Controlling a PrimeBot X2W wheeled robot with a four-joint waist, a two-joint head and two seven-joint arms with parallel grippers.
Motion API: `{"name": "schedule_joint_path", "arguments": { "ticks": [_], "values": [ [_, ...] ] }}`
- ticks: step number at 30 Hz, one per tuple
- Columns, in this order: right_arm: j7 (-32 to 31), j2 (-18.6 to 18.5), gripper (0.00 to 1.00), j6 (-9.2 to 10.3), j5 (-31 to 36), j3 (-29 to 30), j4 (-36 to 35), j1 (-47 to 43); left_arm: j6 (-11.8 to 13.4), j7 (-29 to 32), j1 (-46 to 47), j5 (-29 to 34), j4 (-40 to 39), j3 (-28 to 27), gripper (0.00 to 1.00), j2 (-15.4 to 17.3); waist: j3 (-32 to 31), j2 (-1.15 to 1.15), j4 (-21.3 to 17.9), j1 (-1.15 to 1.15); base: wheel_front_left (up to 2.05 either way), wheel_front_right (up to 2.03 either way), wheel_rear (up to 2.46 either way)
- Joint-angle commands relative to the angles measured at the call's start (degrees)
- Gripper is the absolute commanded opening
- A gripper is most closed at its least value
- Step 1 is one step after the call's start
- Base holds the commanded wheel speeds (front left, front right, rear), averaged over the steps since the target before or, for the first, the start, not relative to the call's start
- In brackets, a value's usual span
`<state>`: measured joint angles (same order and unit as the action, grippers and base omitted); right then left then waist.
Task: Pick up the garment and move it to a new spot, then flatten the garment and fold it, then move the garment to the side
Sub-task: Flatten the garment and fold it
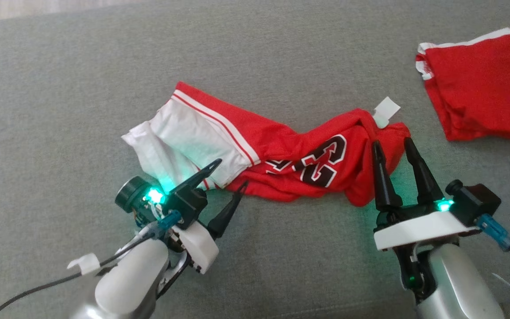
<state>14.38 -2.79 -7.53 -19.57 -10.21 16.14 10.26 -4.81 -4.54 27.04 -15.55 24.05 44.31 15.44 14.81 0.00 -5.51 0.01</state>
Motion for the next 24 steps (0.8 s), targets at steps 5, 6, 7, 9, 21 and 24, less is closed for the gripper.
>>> {"name": "schedule_joint_path", "arguments": {
  "ticks": [5, 6, 7, 9, 21, 24],
  "values": [
    [0.6, -0.1, 1.00, 0.04, 0.4, -0.7, -1.9, 2.1, 1.7, -1.2, 3.7, 0.7, 2.6, -2.2, 1.00, -0.4, 0.6, 0.00, -1.2, -0.01, 0.00, 0.00, 0.00],
    [0.6, -0.1, 1.00, 0.04, 0.4, -0.6, -1.9, 2.2, 1.7, -1.4, 3.9, 0.6, 3.2, -2.2, 1.00, -0.6, 0.6, 0.00, -1.3, -0.01, 0.00, 0.00, 0.00],
    [0.6, -0.1, 1.00, 0.04, 0.4, -0.6, -1.9, 2.2, 1.7, -1.5, 4.1, 0.5, 3.8, -2.1, 1.00, -0.8, 0.6, 0.00, -1.4, -0.01, 0.00, 0.00, 0.00],
    [0.6, -0.1, 1.00, 0.04, 0.5, -0.4, -1.9, 2.2, 1.5, -1.8, 4.6, 0.3, 4.7, -2.1, 1.00, -1.1, 0.6, 0.00, -1.4, -0.01, 0.00, 0.00, 0.00],
    [0.6, -0.1, 1.00, 0.04, -0.1, -0.8, -1.2, 2.1, 1.2, -4.9, 6.6, -0.9, 5.1, -2.4, 0.00, -1.0, -0.9, 0.00, -0.9, -0.01, 0.00, 0.00, 0.00],
    [0.6, -0.1, 1.00, 0.04, -0.5, -1.1, -0.9, 2.0, 1.6, -5.2, 6.6, -1.1, 4.3, -2.7, 0.00, -0.5, -1.7, 0.00, -1.1, -0.01, 0.00, 0.00, 0.00]
  ]
}}
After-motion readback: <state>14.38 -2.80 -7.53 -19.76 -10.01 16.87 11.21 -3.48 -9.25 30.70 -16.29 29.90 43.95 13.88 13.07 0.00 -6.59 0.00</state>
